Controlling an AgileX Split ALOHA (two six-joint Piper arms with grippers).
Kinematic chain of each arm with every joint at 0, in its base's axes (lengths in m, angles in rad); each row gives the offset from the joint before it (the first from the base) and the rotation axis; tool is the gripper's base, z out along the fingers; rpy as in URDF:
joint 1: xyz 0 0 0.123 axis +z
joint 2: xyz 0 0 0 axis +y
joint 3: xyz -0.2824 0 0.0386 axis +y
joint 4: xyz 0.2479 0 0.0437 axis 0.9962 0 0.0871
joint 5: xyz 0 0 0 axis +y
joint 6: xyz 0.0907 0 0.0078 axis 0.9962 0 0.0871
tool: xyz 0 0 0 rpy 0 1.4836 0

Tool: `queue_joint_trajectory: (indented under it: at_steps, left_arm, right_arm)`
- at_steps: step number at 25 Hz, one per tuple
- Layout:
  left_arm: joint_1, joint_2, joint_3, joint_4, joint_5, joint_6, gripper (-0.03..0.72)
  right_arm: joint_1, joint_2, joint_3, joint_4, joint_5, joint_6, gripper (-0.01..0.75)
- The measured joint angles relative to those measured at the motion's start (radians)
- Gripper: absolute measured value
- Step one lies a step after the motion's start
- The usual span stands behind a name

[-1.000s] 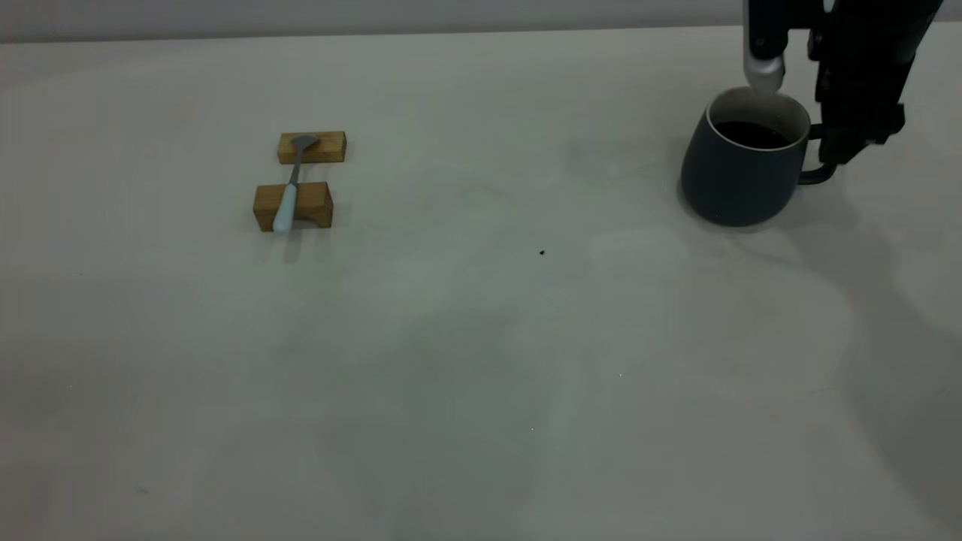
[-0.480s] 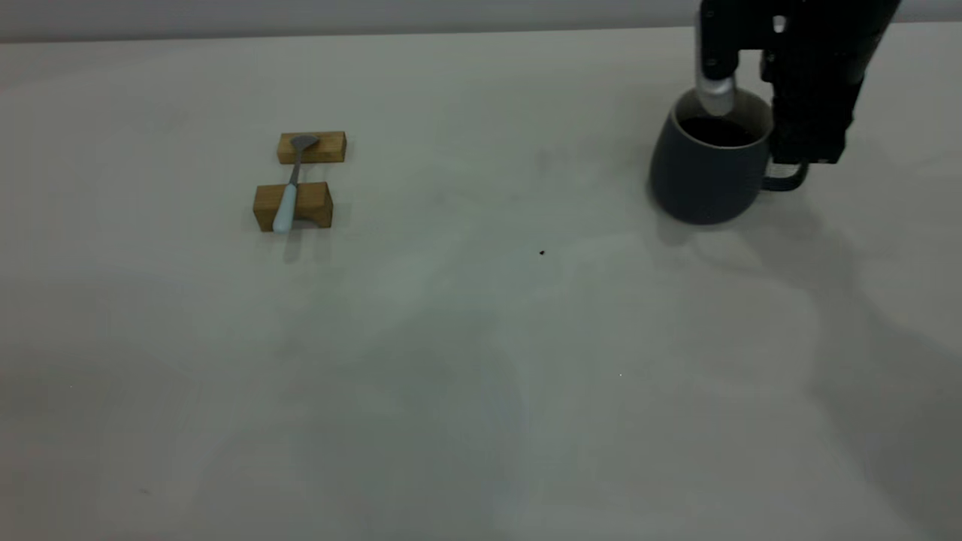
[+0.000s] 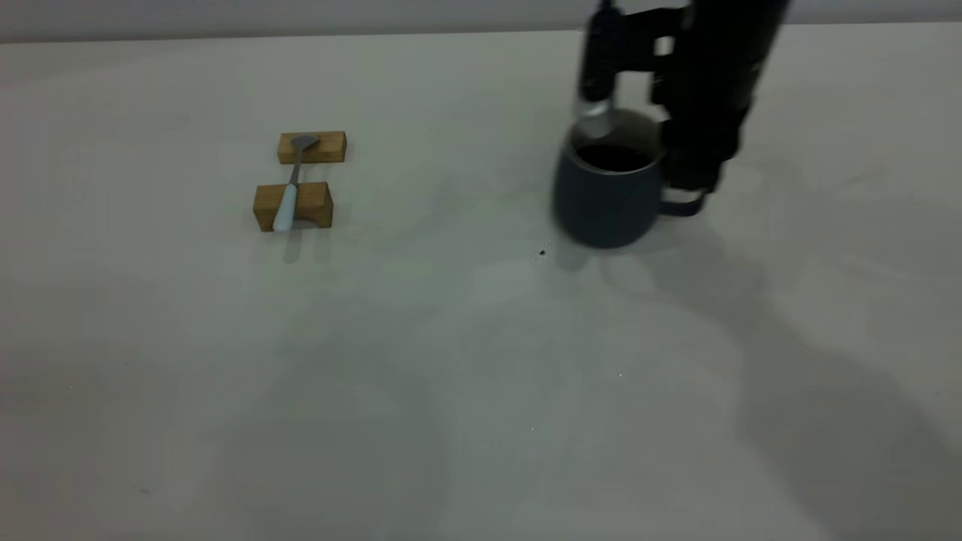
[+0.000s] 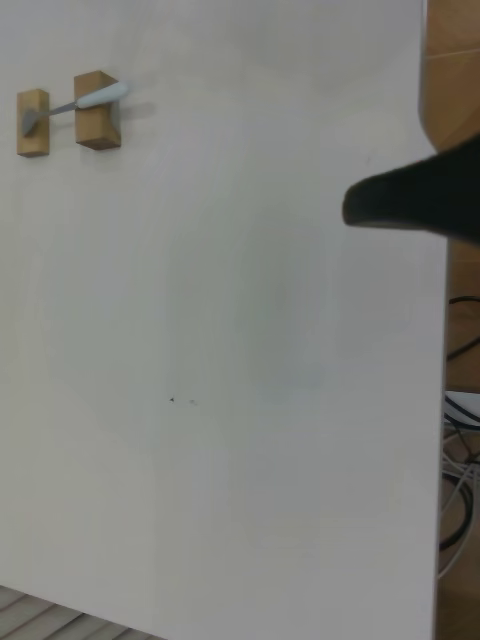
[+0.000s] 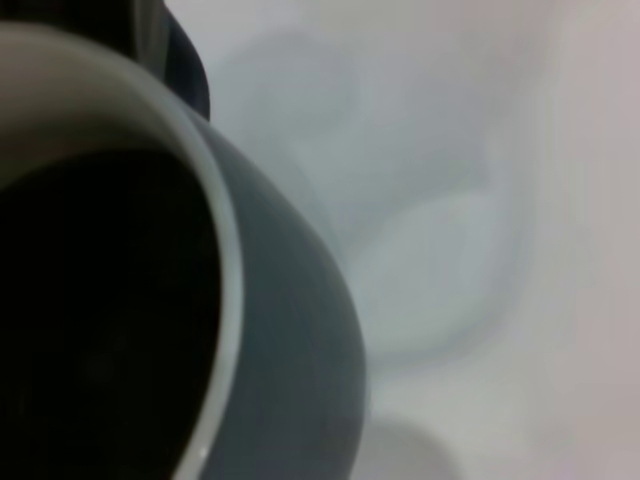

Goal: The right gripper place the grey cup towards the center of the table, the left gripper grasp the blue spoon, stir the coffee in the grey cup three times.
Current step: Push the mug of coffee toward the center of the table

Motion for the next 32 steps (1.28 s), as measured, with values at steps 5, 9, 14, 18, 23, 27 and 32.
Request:
queue_joint_trajectory:
  at_steps: [5,9,14,18,23,27,32]
  left_arm:
    - [0.0,0.0,0.0,0.0,0.0,0.0,0.56]
    - [0.0,0.0,0.0,0.0,0.0,0.0,0.56]
    - [0.0,0.0,0.0,0.0,0.0,0.0,0.56]
    - [0.0,0.0,0.0,0.0,0.0,0.0,0.56]
    - [0.0,0.0,0.0,0.0,0.0,0.0,0.56]
    - [0.0,0.0,0.0,0.0,0.0,0.0,0.56]
    - [0.0,0.0,0.0,0.0,0.0,0.0,0.56]
  right_arm:
    - [0.07,0.001,0.0,0.008,-0.013,0.082,0.172]
    - [0.092,0.001,0.0,0.008,-0.036,0.141,0.172]
    - [0.098,0.001,0.0,0.01,-0.047,0.189,0.172]
    - [0.098,0.001,0.0,0.011,-0.052,0.202,0.211]
    - [0.098,-0.018,0.0,0.013,-0.021,0.21,0.421]
    - [0.098,-0.098,0.0,0.015,0.12,0.223,0.61]
    - [0.098,-0.295,0.0,0.025,0.376,0.263,0.72]
